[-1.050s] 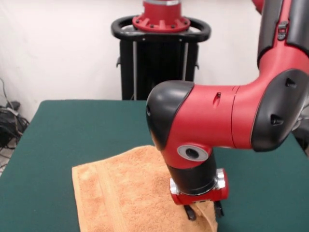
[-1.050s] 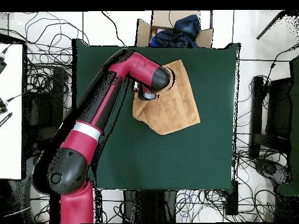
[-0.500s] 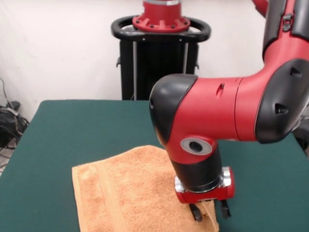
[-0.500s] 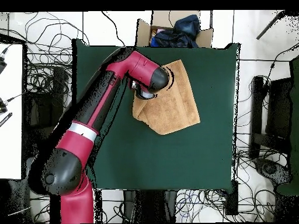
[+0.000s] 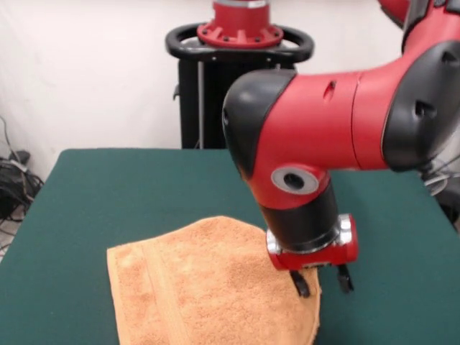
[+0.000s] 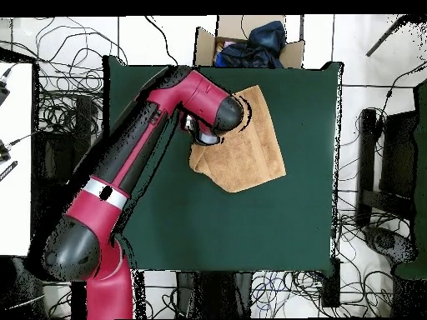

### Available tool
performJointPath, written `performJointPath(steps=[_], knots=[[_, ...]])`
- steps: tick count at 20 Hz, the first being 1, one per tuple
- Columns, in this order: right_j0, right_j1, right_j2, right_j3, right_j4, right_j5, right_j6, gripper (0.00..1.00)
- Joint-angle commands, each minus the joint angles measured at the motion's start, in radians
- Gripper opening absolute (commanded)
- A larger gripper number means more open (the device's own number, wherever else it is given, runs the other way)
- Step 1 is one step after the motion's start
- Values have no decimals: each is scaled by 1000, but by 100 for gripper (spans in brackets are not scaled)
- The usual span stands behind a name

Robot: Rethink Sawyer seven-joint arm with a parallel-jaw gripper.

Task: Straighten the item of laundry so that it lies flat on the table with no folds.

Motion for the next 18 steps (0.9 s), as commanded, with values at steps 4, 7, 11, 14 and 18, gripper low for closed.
performJointPath(steps=[4, 7, 11, 14, 18], knots=[[11, -35, -126, 54, 161, -124, 361, 100], [22, -42, -103, 58, 168, -85, 370, 100], [34, -67, -49, 53, 170, -18, 370, 100], [40, -80, -18, 47, 171, 23, 366, 100], [47, -87, 3, 51, 164, 38, 358, 100]])
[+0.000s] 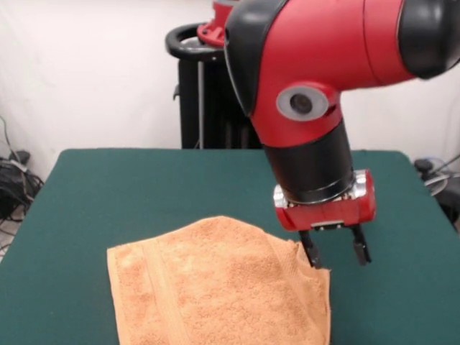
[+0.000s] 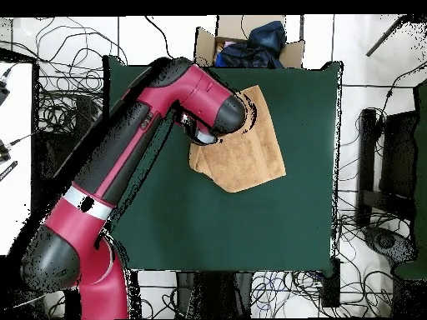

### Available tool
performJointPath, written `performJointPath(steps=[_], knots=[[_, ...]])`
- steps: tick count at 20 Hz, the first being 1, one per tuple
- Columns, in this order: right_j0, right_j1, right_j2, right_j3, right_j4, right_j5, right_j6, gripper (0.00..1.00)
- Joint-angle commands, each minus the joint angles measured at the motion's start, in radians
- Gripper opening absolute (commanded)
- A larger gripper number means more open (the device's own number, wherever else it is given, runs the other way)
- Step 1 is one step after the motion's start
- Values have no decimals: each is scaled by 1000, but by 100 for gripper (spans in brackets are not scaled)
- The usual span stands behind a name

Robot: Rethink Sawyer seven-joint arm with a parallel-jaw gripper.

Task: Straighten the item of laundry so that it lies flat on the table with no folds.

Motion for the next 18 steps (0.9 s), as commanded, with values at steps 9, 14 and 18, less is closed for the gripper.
performJointPath(steps=[9, 14, 18], knots=[[-3, 32, -11, -37, 71, 1, 272, 100], [-42, 21, -30, -74, 51, -63, 239, 100], [-106, 30, -86, -141, -8, -115, 212, 100]])
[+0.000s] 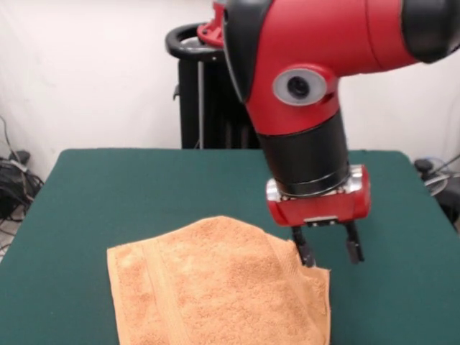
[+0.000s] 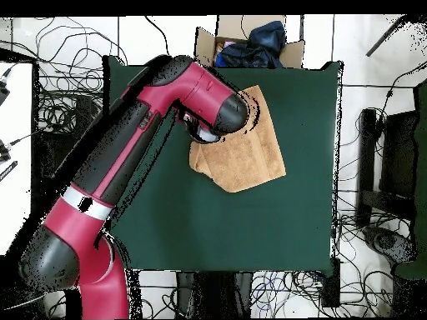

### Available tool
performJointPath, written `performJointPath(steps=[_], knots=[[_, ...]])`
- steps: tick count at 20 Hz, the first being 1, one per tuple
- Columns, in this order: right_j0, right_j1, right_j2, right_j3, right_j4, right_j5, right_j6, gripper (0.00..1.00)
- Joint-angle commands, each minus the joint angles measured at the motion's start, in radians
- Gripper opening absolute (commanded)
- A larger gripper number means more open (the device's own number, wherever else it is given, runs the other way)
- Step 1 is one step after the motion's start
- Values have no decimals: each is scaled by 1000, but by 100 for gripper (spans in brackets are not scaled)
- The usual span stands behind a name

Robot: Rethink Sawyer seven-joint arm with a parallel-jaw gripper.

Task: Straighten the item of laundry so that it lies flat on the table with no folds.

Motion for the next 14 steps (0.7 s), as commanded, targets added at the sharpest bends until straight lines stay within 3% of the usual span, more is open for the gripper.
performJointPath(steps=[1, 8, 10, 11, 14], knots=[[-102, 21, -55, -161, -26, -140, 207, 100], [-133, -25, -119, -180, -58, -211, 203, 100], [-144, -10, -152, -200, -72, -162, 200, 100], [-149, 3, -152, -238, -134, -70, 190, 100], [-157, 24, -152, -272, -180, 26, 184, 100]])
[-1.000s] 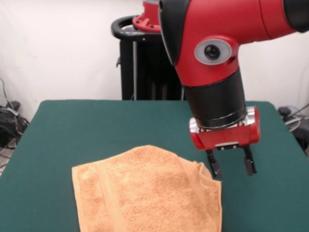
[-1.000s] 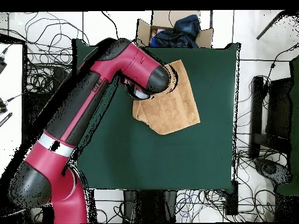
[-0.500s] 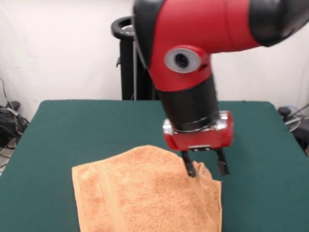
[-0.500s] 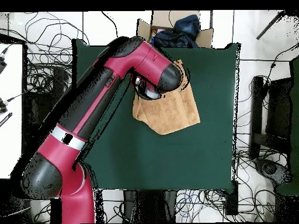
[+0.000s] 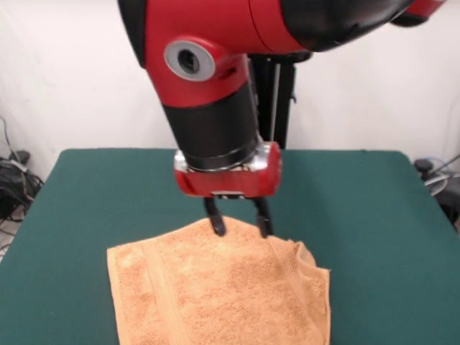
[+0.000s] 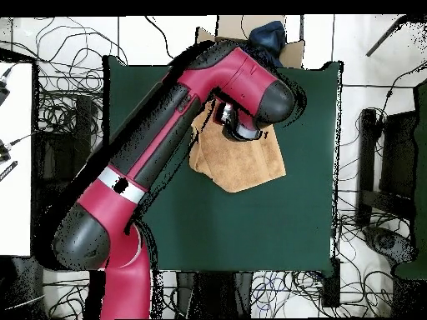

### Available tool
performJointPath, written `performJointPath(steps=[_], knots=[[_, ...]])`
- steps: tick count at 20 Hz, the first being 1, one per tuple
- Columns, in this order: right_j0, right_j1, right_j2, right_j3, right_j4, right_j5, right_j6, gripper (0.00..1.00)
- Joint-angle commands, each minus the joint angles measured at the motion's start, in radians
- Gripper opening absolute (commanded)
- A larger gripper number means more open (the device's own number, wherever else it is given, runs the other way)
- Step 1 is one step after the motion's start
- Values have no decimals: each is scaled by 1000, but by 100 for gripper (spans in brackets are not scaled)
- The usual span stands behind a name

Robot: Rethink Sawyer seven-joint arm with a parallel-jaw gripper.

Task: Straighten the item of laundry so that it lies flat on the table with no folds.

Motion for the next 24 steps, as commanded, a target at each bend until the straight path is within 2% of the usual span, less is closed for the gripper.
performJointPath(steps=[1, 5, 10, 13, 16, 19, 24], knots=[[-18, 36, -60, -223, -75, 163, 179, 100], [-28, 45, -51, -265, -84, 268, 139, 100], [-16, 44, -1, -263, -101, 317, 103, 100], [-16, 62, 20, -281, -104, 346, 120, 100], [-23, 73, 44, -304, -103, 335, 136, 100], [-38, 98, 59, -347, -127, 243, 121, 100], [-50, 123, 65, -375, -130, 242, 118, 100]])
